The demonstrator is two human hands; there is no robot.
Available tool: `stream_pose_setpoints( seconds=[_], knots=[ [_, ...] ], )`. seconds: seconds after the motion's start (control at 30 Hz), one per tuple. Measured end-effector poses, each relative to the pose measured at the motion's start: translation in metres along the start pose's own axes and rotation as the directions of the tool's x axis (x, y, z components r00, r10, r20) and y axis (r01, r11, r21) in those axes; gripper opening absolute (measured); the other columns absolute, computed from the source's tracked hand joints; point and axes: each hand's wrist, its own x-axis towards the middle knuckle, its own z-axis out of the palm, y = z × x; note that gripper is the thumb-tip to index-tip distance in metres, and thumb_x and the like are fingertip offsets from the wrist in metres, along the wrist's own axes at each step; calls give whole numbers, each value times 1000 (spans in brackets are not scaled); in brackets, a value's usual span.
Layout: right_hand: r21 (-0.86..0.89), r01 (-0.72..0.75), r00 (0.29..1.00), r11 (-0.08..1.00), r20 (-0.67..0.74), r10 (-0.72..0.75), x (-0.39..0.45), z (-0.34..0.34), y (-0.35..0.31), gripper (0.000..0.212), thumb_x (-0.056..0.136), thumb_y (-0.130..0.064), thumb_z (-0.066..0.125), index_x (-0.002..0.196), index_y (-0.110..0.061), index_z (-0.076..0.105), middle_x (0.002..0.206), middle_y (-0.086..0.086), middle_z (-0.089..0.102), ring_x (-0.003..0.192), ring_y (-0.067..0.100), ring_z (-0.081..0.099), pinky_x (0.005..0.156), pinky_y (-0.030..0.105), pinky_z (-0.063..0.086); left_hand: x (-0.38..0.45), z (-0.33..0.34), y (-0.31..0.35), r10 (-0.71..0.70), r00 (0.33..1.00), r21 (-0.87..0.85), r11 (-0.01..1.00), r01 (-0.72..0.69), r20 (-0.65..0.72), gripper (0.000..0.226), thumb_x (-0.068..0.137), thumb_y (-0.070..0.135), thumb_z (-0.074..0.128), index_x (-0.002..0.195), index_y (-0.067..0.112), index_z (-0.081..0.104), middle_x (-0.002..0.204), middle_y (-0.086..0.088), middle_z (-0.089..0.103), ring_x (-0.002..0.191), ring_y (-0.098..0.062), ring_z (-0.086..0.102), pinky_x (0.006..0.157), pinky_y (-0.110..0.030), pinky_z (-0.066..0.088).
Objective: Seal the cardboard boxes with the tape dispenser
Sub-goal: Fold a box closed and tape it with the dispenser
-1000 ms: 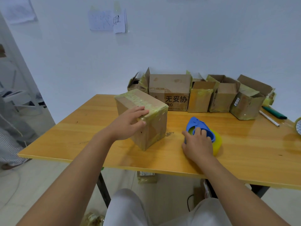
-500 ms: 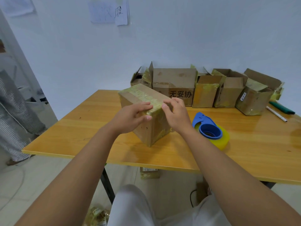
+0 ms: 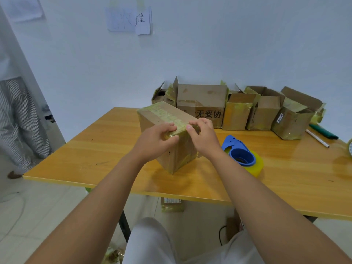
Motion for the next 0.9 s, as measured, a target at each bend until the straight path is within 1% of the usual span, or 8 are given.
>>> stream_pose_setpoints(
  seconds=[0.07, 0.23, 0.3, 0.4, 0.47, 0.67, 0.77, 0.9],
  knots=[
    [6, -2, 1000, 1000, -4, 2, 0, 0, 1, 36, 102, -40, 51, 130, -19, 58, 142, -1, 37, 117, 6, 39, 94, 25, 36, 0, 3, 5, -26, 999, 11, 1000, 27, -44, 52, 83, 58, 63, 126, 28, 67, 136, 16, 60, 123, -4, 52, 99, -30, 43],
    [2, 3, 1000, 1000, -3, -3, -1, 0, 1, 36, 102, -40, 51, 130, -19, 58, 141, -1, 37, 117, 7, 41, 93, 25, 38, 3, 13, 15, -23, 990, 143, 989, 44, -141, 35, 88, 37, 66, 121, 24, 66, 129, 9, 64, 113, -13, 59, 86, -33, 49],
    [3, 6, 1000, 1000, 0, -6, 0, -1, 2, 36, 102, -41, 51, 130, -20, 58, 140, -2, 37, 117, 7, 41, 93, 25, 37, 4, 8, 11, -20, 998, 151, 988, 29, -60, 39, 89, 36, 64, 127, 25, 62, 136, 11, 59, 120, -12, 56, 90, -32, 47],
    [-4, 8, 1000, 1000, -2, -8, 0, -1, 5, 37, 101, -42, 51, 130, -21, 58, 139, -3, 37, 117, 7, 41, 92, 25, 38, 5, -8, -1, 37, 987, 114, 992, -55, 156, 48, 95, 38, 63, 140, 24, 54, 151, 12, 45, 139, -9, 39, 110, -35, 38],
    [-7, 12, 1000, 1000, -4, -12, 0, -1, 5, 37, 101, -43, 51, 130, -21, 58, 139, -3, 38, 117, 8, 42, 92, 25, 39, 5, -14, -8, 80, 969, 105, 989, -107, 234, 50, 97, 35, 61, 144, 24, 50, 155, 10, 39, 144, -8, 30, 116, -35, 31],
    [6, 11, 1000, 1000, -5, -11, 2, 1, 4, 36, 101, -42, 52, 129, -21, 59, 138, -3, 38, 118, 9, 43, 97, 28, 41, 4, -4, -16, 202, 979, 145, 968, -205, 33, 39, 95, 25, 65, 134, 25, 62, 144, 10, 54, 135, -10, 45, 105, -28, 40],
    [1, 15, 1000, 1000, 0, -15, 2, 0, 4, 36, 101, -42, 52, 129, -21, 59, 138, -3, 38, 120, 11, 45, 100, 31, 44, 4, -6, -19, 206, 977, 121, 970, -211, 52, 41, 95, 33, 63, 135, 27, 61, 144, 11, 53, 136, -7, 42, 106, -23, 34],
    [-7, 15, 1000, 1000, 11, -15, 2, -1, 4, 35, 101, -42, 52, 129, -22, 59, 138, -2, 37, 120, 12, 45, 100, 31, 43, 2, -6, -17, 146, 982, 56, 986, -154, 123, 56, 88, 56, 57, 137, 29, 57, 146, 13, 49, 136, -2, 38, 110, -29, 35]
  ],
)
